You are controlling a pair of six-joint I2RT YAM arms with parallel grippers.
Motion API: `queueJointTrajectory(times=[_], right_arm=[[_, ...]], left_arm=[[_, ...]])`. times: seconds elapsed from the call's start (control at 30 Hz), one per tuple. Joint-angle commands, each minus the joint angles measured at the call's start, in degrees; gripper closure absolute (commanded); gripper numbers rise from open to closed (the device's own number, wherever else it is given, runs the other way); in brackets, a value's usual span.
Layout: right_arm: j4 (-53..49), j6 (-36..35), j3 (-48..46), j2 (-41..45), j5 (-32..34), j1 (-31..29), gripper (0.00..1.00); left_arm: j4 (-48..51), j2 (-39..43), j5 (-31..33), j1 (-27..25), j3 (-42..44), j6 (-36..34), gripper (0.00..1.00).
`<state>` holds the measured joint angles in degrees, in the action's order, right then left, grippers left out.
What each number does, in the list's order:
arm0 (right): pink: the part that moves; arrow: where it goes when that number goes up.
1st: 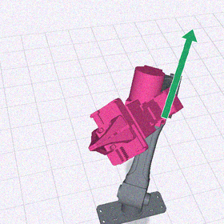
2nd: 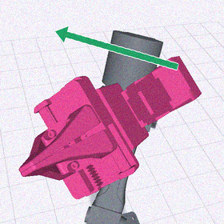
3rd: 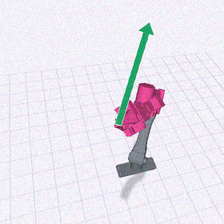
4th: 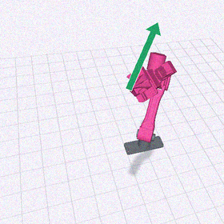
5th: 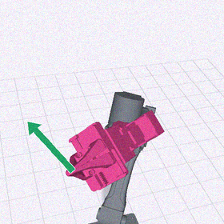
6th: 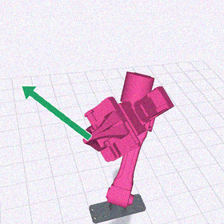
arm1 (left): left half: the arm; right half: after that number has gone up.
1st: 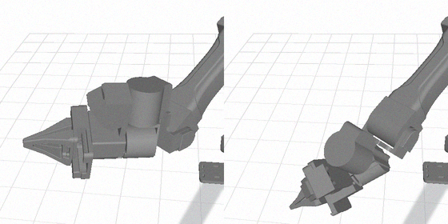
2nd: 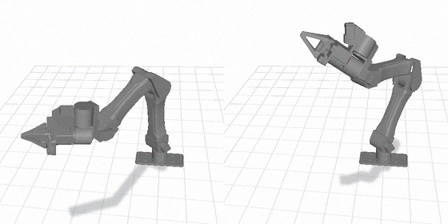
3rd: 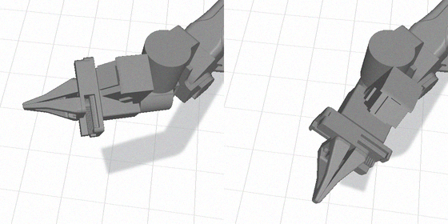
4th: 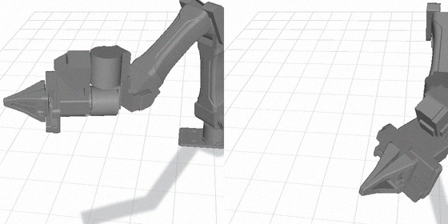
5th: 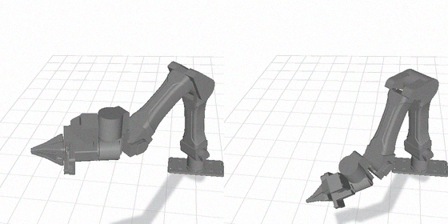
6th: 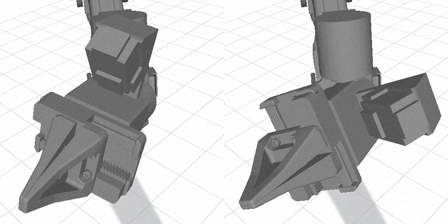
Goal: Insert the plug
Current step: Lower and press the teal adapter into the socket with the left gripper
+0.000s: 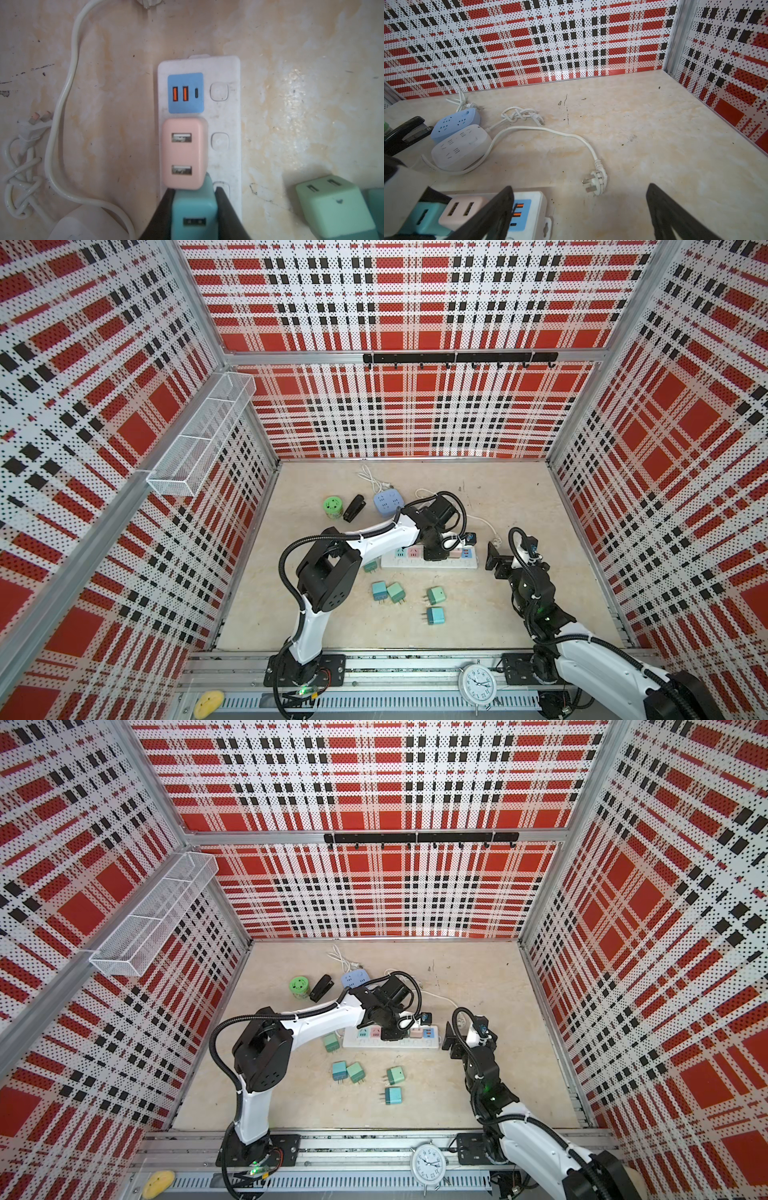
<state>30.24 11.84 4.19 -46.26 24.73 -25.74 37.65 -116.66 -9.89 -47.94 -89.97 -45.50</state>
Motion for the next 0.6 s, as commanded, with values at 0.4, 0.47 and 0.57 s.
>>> queueJointTrajectory(times=[0.4, 0.47, 0.57], right_arm=[[1.5, 0.7, 2.5, -1.2, 0.7, 0.2, 0.0], [1.5, 1.2, 2.5, -1.1, 1.7, 0.2, 0.0], [1.4, 1.6, 2.4, -1.0, 2.6, 0.1, 0.0]], left_arm=[[1.9, -5.6, -1.5, 1.4, -0.2, -1.0, 1.0], [2.2, -5.9, -1.9, 1.6, -0.3, -1.4, 1.0], [2.7, -6.1, -2.2, 1.7, -0.4, -2.1, 1.0]])
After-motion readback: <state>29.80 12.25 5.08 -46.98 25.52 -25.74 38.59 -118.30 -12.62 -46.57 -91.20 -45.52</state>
